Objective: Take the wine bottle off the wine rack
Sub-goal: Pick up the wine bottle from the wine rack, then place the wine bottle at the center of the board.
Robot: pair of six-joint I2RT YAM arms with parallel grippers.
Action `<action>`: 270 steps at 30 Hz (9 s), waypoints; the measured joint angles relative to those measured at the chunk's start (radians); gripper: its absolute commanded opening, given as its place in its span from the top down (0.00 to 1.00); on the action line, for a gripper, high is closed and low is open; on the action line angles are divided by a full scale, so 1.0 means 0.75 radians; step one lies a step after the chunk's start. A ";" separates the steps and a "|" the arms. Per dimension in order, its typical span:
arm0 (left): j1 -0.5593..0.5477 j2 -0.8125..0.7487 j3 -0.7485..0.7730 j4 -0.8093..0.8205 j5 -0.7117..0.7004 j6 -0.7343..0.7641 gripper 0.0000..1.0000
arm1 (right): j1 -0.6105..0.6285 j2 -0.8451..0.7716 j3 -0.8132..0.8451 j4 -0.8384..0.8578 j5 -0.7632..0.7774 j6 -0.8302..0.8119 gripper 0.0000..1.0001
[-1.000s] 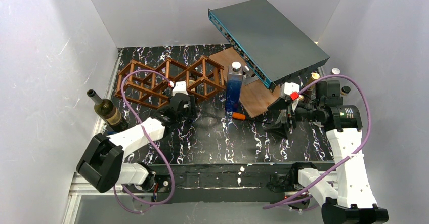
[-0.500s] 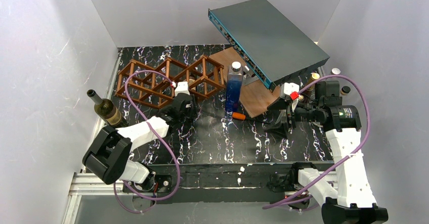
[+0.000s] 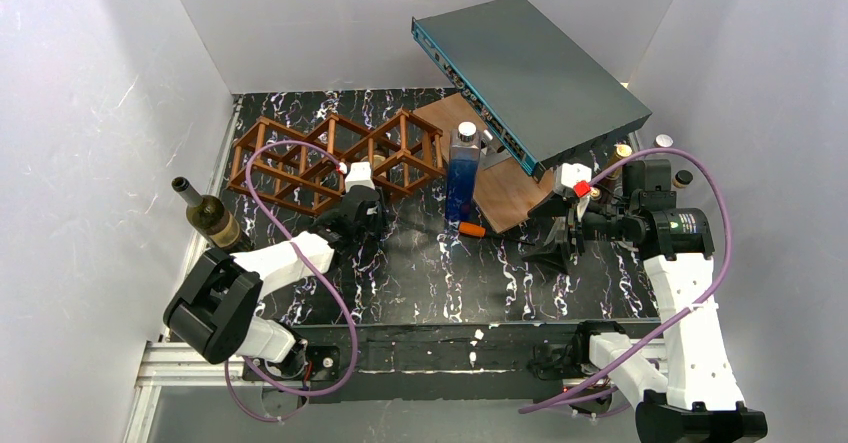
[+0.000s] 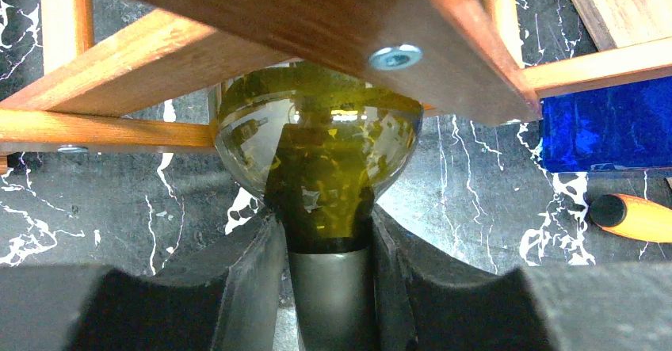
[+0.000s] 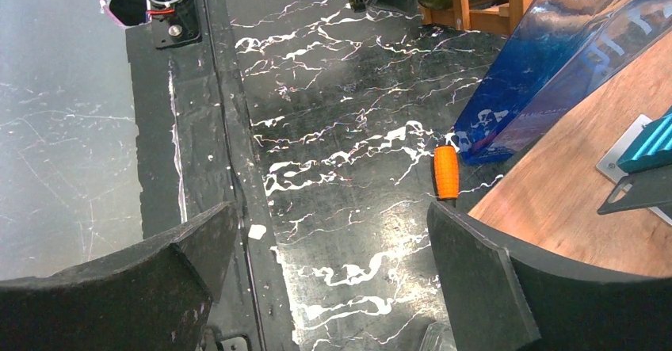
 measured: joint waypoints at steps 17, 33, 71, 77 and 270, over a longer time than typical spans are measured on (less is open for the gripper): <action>0.002 -0.095 -0.094 0.026 0.009 -0.025 1.00 | 0.000 0.003 0.000 0.001 -0.001 0.001 0.02; -0.030 -0.595 -0.342 -0.199 0.094 -0.011 1.00 | 0.000 0.003 0.000 0.003 -0.001 0.005 0.02; -0.037 -1.289 -0.250 -1.078 0.483 -0.332 1.00 | 0.000 0.017 0.000 0.003 0.004 -0.036 0.02; -0.037 -1.294 -0.202 -1.161 0.570 -0.385 1.00 | 0.000 0.038 0.004 -0.026 0.006 -0.093 0.02; -0.446 -0.863 -0.077 -0.060 0.634 0.594 1.00 | 0.817 0.456 -0.415 1.190 0.094 0.393 0.02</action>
